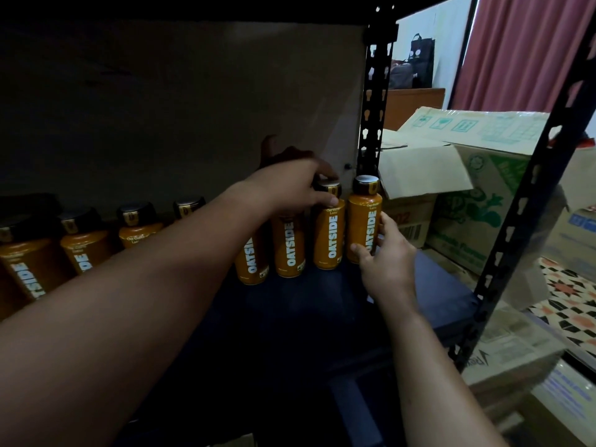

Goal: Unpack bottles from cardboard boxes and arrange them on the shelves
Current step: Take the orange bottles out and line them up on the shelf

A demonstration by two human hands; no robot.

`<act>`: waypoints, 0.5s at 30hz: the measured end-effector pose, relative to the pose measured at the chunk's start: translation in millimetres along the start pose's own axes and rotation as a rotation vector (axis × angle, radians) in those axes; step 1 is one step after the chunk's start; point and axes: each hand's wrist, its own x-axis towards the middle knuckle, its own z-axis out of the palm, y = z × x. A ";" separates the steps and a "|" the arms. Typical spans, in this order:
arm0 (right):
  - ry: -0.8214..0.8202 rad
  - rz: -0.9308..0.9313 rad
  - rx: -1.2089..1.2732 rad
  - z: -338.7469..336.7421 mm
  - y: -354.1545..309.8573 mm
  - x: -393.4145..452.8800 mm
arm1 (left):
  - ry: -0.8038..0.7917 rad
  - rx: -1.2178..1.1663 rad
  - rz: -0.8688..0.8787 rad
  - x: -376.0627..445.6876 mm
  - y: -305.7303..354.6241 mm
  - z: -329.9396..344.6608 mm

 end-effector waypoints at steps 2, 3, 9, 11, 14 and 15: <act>0.001 -0.002 -0.002 0.7 -1.6 -0.9 | 0.007 -0.013 -0.007 0.1 0.5 0.3; 0.005 -0.003 -0.006 1.1 -2.1 -1.2 | 0.012 -0.019 -0.008 0.2 1.0 0.6; 0.013 -0.001 -0.025 3.8 -2.7 -1.8 | 0.014 -0.008 0.022 -0.5 -2.7 2.4; 0.015 0.000 -0.032 5.2 -2.5 -2.0 | 0.011 -0.009 0.022 -0.1 -4.2 2.8; 0.014 0.007 -0.048 6.0 -2.2 -1.6 | -0.010 -0.022 0.019 0.2 -5.8 4.6; 0.015 0.006 -0.052 6.0 -1.9 -1.3 | -0.011 -0.016 0.025 -0.2 -5.9 5.3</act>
